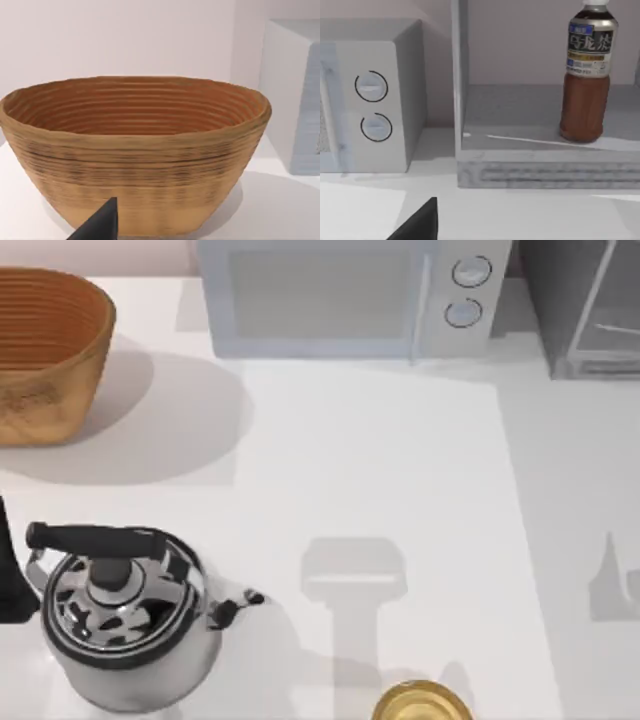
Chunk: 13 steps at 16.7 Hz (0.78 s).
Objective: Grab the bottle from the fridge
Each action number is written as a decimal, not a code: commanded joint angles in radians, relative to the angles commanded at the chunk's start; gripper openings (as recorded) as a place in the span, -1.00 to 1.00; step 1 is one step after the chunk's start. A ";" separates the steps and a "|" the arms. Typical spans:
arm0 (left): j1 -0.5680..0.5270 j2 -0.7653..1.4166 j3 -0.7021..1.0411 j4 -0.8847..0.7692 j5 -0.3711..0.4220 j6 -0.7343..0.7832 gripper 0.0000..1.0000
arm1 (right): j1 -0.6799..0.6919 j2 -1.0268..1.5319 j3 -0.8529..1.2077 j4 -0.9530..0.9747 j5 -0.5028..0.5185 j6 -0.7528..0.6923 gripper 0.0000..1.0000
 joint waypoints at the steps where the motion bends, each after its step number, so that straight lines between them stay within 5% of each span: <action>1: 0.000 0.000 0.000 0.000 0.000 0.000 1.00 | 0.000 0.000 0.000 0.000 0.000 0.000 1.00; 6: 0.000 0.000 0.000 0.000 0.000 0.000 1.00 | -0.037 0.104 0.013 0.103 -0.038 0.000 1.00; 13: 0.000 0.000 0.000 0.000 0.000 0.000 1.00 | -0.203 0.670 0.071 0.615 -0.195 0.002 1.00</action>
